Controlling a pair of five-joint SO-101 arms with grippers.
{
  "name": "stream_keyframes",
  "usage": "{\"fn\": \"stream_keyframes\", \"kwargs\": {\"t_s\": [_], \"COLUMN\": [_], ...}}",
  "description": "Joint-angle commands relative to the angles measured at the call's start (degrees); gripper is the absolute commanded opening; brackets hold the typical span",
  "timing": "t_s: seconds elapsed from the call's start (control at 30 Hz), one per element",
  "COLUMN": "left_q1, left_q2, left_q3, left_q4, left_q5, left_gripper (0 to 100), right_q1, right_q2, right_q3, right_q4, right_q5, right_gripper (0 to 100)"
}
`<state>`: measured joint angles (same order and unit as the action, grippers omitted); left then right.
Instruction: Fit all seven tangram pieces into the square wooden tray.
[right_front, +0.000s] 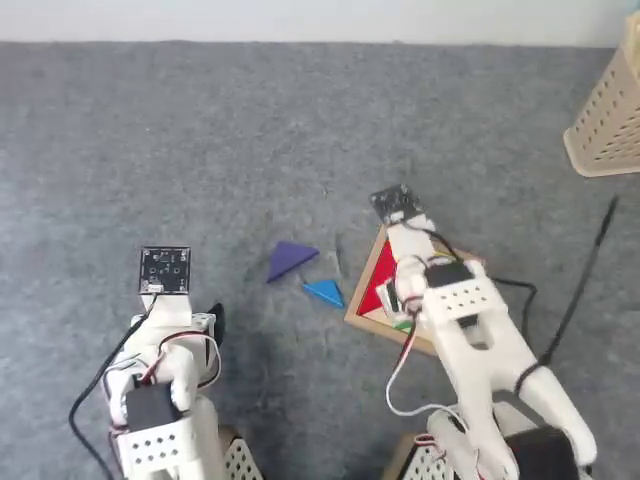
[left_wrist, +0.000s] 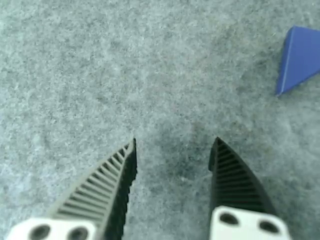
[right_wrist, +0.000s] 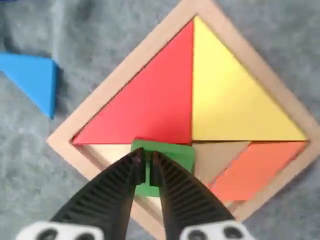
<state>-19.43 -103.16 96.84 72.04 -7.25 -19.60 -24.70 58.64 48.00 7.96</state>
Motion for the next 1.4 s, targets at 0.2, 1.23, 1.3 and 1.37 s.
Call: {"fn": "stream_keyframes", "kwargs": {"t_s": [0.2, 1.23, 1.3, 1.37], "left_q1": [-0.3, -0.3, -0.3, -0.3], "left_q2": [-1.0, -1.0, -1.0, -1.0], "left_q3": [-0.2, -0.2, -0.2, -0.2], "left_q4": [0.4, 0.4, 0.4, 0.4], "left_q5": [0.4, 0.4, 0.4, 0.4], "left_gripper": [23, 23, 23, 23], "right_q1": [-0.1, 1.3, 1.8, 3.6], "right_q2": [-2.4, -6.2, -5.5, -4.2], "right_q3": [2.1, 6.2, 6.0, 4.8], "right_q4": [-3.8, -1.6, -2.1, -2.4], "right_q5": [1.4, 4.7, 4.5, 4.6], "right_gripper": [0.9, 0.9, 0.9, 0.9]}}
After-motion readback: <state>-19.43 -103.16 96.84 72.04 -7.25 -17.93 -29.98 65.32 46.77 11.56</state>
